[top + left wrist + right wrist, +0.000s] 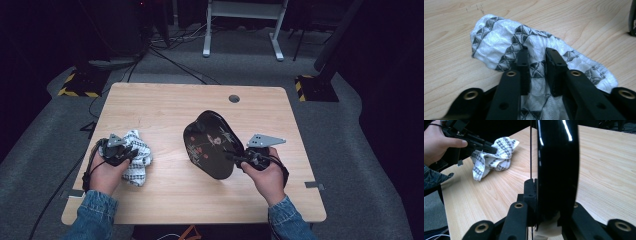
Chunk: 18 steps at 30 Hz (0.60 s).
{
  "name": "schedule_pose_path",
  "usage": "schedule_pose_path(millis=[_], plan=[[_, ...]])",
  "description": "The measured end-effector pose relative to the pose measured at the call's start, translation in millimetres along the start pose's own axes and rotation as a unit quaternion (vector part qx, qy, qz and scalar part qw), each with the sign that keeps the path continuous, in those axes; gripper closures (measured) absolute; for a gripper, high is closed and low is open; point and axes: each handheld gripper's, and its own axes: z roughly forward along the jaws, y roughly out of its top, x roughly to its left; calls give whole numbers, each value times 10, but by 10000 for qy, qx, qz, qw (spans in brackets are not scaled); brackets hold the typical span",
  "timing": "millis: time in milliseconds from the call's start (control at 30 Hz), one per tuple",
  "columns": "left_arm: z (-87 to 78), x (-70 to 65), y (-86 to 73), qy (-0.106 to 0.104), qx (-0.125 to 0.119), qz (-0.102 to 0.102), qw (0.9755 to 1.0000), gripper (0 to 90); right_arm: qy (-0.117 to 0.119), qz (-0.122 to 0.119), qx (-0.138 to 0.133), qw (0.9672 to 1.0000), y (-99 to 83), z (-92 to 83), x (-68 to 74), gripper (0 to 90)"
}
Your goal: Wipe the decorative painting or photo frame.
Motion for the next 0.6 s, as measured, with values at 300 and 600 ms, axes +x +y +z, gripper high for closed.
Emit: schedule_pose_path(millis=[300, 600], plan=[[-121, -55, 105, -24, -514, 7, 9987, 424, -1, 14, -6, 10000, 3, 5, 5, 805], [-335, -348, 314, -592, -1114, 226, 9918, 411, -45, 18, -87, 10000, 22, -3, 50, 706]])
